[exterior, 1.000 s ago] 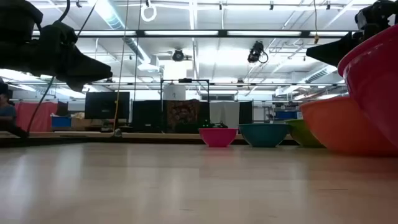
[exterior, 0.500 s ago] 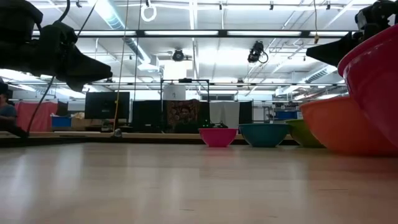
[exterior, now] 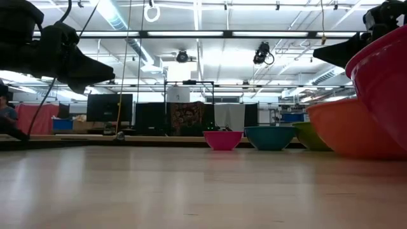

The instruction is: Nest bowls inside each other

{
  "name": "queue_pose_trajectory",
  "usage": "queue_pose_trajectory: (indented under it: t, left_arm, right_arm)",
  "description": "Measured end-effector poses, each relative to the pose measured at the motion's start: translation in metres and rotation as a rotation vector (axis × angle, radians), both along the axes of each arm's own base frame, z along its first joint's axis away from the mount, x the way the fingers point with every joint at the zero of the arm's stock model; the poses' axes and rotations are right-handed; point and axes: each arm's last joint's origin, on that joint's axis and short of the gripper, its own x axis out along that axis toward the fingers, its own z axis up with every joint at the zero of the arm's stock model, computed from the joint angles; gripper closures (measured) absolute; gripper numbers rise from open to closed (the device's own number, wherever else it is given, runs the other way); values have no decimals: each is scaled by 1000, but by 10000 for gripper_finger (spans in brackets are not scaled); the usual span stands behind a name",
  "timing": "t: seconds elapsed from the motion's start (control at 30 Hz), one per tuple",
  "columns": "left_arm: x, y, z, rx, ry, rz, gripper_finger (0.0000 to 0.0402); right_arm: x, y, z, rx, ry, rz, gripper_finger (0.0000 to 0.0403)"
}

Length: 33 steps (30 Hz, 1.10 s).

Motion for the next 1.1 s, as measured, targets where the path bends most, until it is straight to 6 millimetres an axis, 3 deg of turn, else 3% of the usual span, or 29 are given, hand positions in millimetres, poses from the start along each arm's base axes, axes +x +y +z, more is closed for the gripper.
queue_pose_trajectory:
  t: [1.1]
  left_arm:
    - [0, 0, 0, 43, 11, -1, 260]
  right_arm:
    - [0, 0, 0, 0, -1, 0, 283]
